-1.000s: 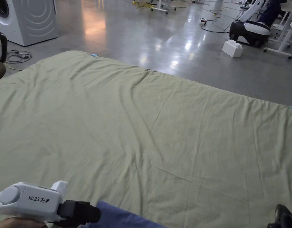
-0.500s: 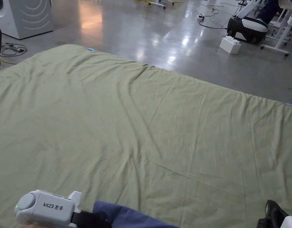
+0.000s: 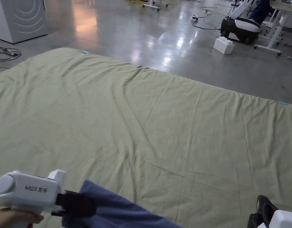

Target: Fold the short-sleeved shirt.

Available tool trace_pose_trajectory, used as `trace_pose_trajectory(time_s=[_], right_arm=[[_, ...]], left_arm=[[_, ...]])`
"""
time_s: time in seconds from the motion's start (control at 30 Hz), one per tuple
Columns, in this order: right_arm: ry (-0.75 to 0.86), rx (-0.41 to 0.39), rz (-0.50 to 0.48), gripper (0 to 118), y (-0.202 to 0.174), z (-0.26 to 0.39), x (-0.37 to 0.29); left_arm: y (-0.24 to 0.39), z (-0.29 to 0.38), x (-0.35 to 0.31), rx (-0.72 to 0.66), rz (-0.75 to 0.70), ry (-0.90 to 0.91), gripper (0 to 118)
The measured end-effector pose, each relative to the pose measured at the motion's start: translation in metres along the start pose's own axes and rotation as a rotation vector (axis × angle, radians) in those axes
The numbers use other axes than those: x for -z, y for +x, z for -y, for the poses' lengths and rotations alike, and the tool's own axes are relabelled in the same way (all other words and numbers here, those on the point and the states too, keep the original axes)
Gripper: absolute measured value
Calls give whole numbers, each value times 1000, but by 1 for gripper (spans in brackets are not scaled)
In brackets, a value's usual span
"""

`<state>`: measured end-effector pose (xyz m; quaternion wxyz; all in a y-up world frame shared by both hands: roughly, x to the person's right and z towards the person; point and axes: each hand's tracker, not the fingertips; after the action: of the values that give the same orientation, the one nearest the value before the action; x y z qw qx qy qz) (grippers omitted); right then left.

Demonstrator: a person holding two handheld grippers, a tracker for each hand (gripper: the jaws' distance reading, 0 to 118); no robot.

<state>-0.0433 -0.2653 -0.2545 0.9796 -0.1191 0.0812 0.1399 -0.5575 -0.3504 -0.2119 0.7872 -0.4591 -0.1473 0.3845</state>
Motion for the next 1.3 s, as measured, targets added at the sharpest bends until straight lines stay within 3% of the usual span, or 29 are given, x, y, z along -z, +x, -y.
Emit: trace_pose_trajectory(time_s=[0.33,0.5,0.73,0.83,1.13,1.3], right_arm=[[16,19,-13,1,2,0,2],[15,45,-15,1,4,2,4],[9,67,-18,1,10,8,4],[5,76,-11,1,15,13,4],[-29,102,25,1,36,29,-4],[-53,113,72,1,50,37,-8]], left_arm=[[21,-27,-94,159,-467,70,8],[52,-3,-78,163,-461,52,8],[96,14,-38,111,-181,8,8],[117,21,-1,130,-130,-20,8],[121,50,151,172,-343,-246,8],[116,52,164,124,-371,-216,9]])
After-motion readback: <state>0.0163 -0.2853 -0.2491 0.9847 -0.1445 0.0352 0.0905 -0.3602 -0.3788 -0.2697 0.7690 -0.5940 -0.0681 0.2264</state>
